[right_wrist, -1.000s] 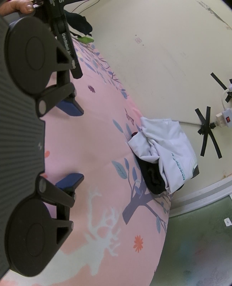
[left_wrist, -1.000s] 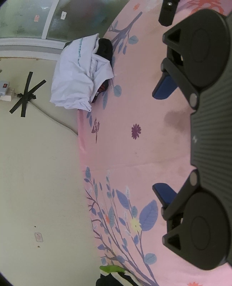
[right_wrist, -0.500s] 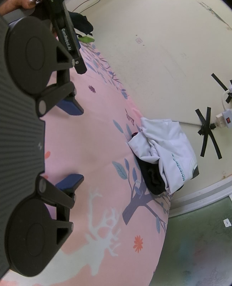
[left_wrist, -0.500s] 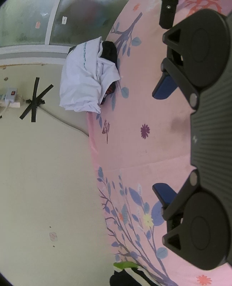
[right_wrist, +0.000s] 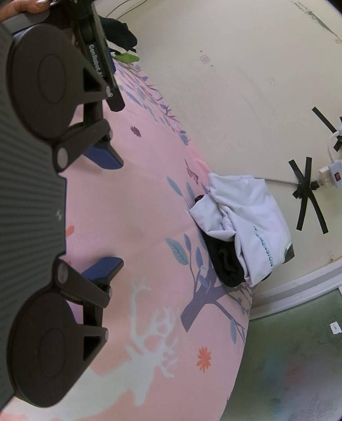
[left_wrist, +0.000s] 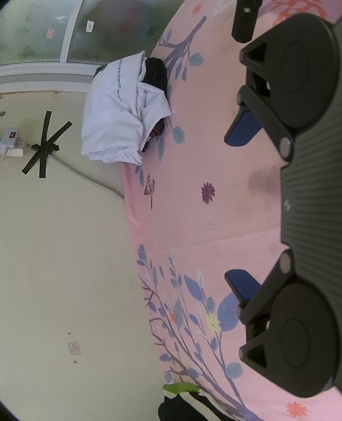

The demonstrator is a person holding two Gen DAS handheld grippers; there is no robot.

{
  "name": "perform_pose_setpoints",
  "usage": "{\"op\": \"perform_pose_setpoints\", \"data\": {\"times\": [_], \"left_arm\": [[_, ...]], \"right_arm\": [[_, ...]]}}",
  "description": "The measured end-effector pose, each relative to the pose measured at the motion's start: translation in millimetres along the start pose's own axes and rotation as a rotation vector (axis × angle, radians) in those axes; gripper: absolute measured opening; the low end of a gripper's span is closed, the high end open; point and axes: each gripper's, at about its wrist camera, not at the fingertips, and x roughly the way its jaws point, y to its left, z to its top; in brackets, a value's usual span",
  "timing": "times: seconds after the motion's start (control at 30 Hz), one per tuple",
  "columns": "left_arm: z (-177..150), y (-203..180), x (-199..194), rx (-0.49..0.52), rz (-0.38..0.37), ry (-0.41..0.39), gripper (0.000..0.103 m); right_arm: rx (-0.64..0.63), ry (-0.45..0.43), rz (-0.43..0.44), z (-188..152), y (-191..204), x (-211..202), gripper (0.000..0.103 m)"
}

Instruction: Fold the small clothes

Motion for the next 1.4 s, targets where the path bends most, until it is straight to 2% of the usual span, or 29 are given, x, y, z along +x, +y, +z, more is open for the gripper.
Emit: {"op": "perform_pose_setpoints", "data": {"times": [0.6,1.4], "left_arm": [[-1,-2,-2,0.03,-0.011,0.021,0.103],[-1,0,1,0.033,-0.022,0.055,0.103]], "right_arm": [[-0.013,-0.011,0.048,-6,12,-4,0.072],[-0.013,0.002,0.055,-8,13,-2,0.072]]}}
